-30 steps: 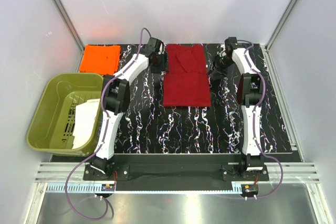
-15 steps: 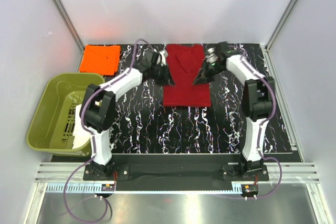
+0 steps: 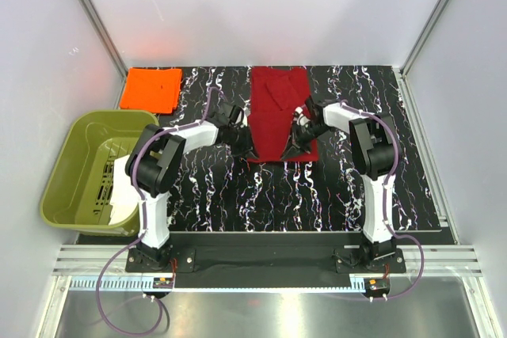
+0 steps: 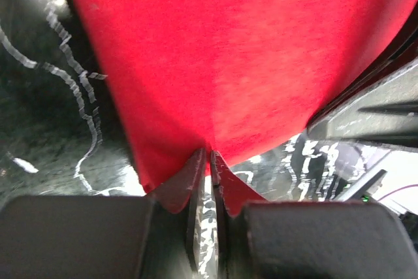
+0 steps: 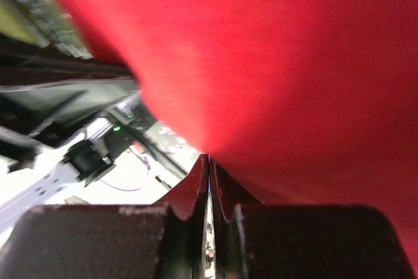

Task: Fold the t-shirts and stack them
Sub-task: Fold the tshirt

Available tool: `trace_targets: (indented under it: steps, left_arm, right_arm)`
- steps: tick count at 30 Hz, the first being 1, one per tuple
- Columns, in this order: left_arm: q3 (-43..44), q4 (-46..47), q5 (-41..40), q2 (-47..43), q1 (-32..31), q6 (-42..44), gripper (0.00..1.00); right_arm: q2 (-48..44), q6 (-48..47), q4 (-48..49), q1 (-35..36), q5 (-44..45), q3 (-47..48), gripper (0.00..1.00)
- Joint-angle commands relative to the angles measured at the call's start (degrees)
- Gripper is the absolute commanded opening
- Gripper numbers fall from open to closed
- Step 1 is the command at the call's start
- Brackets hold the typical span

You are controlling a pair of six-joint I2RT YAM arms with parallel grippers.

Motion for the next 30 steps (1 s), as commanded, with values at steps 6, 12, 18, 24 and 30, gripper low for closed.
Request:
trace_targets:
  steps: [6,12,18,24,30]
  left_arm:
    - [-3.8,1.0,-4.3,1.3,0.1,4.2,0.10]
    - [-5.4,-1.9,-7.0,-1.5,-0.2,7.7,0.09]
    - [-4.8,-6.6,-8.2,-7.9,-0.8,9.4,0.14]
    - [-1.3,-9.0,-6.0,-11.9,-1.7,8.4,0.38]
    - [-5.4,-2.2,-2.5,-8.5,-1.8,5.0,0.34]
  right_arm:
    - [-1.0,-0.4,8.2,-4.1,7.7,-10.5,0.05]
    - [-7.4,0.3,8.0,-9.3,9.6,-17.4,0.09]
    - [-15.3,-0.4,4.3,-9.7,10.7,-18.6,0.19]
    - [-17.6,0.0,2.3,-9.8,10.7,-16.3,0.26]
    - [-13.4,1.2,5.7,-9.8,9.9,-17.1,0.27]
